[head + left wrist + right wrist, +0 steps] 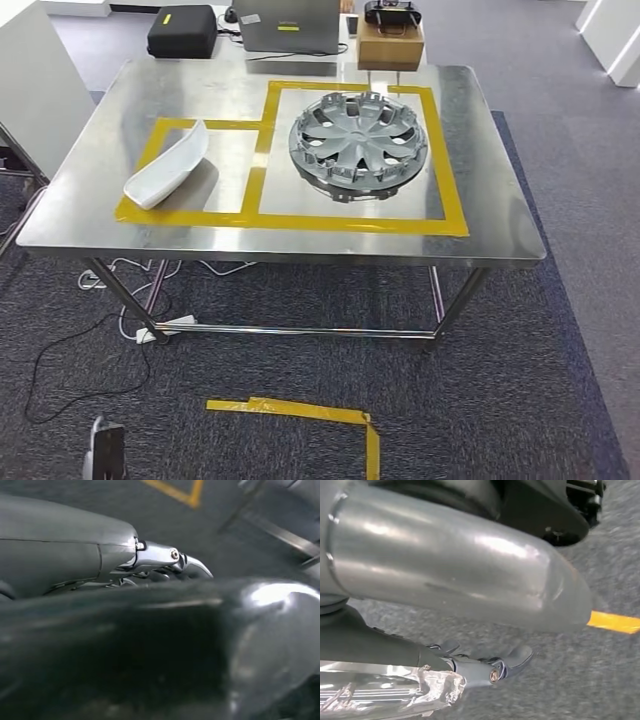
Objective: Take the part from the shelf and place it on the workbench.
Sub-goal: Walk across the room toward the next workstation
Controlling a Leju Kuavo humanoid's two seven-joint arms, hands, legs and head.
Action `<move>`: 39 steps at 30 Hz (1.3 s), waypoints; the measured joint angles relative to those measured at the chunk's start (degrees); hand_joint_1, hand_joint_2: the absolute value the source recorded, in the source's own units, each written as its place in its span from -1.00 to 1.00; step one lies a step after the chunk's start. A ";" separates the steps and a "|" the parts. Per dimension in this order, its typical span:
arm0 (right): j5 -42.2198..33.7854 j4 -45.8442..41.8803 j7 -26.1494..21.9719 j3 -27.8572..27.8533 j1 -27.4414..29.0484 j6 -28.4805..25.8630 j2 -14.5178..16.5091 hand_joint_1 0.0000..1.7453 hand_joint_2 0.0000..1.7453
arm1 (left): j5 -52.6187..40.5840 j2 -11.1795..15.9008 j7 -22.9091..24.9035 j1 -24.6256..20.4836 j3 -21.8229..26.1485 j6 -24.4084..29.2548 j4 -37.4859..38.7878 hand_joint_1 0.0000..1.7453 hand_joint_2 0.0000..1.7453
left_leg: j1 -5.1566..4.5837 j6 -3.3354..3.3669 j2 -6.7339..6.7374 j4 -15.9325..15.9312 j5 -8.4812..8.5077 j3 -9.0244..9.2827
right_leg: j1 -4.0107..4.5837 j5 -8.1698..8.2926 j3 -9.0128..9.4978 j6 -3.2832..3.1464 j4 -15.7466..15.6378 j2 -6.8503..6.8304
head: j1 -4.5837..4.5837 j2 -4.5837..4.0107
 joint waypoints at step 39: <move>1.45 -0.20 -0.42 0.81 0.26 -0.39 0.79 -1.00 -1.00 | -1.12 2.13 5.35 -5.93 6.66 -3.73 30.61 -1.00 -1.00 | 0.41 -2.39 -4.21 3.42 -1.12 -2.26 | -0.37 2.59 7.96 -2.18 -15.44 2.28 | -0.45 0.00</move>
